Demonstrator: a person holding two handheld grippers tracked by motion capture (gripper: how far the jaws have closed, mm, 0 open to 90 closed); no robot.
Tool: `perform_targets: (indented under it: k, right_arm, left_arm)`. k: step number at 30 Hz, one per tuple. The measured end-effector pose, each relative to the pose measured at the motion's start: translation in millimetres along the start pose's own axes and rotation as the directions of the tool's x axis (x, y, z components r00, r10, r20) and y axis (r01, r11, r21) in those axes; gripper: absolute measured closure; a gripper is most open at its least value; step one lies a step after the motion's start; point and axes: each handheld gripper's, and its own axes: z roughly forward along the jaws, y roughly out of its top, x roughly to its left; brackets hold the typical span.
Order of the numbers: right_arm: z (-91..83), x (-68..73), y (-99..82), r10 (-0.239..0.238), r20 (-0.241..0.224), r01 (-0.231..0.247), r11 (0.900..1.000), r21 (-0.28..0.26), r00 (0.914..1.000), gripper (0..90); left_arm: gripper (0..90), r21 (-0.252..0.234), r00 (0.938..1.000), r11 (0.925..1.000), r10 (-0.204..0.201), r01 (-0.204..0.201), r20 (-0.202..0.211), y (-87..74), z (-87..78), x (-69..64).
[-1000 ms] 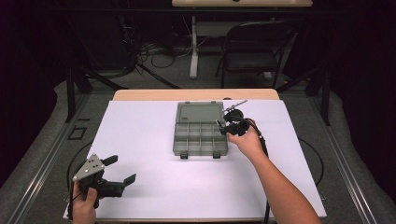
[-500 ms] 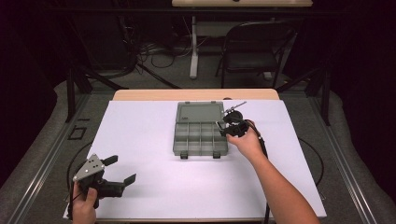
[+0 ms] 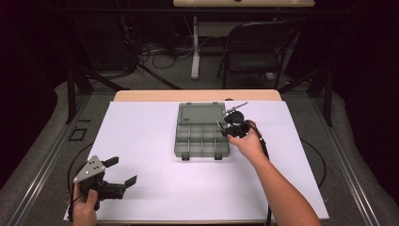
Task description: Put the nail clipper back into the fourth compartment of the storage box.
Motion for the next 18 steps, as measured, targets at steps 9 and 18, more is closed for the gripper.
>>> perform_targets:
  k: [9, 18]
  right_arm:
    - [0.2, -0.6, 0.6, -0.011, 0.019, 0.011, 0.9996, -0.026, 0.9998, 63.7]
    - [-1.0, 1.6, -0.2, -0.019, 0.021, 0.021, 0.9954, -0.093, 0.9996, 35.7]
  left_arm:
    - [2.5, 0.0, 1.0, 1.0, 0.0, 0.0, 0.001, -0.2, 0.3, 0.2]
    - [2.5, 0.004, 1.0, 1.0, -0.006, 0.006, -0.002, 0.2, 1.1, 0.3]
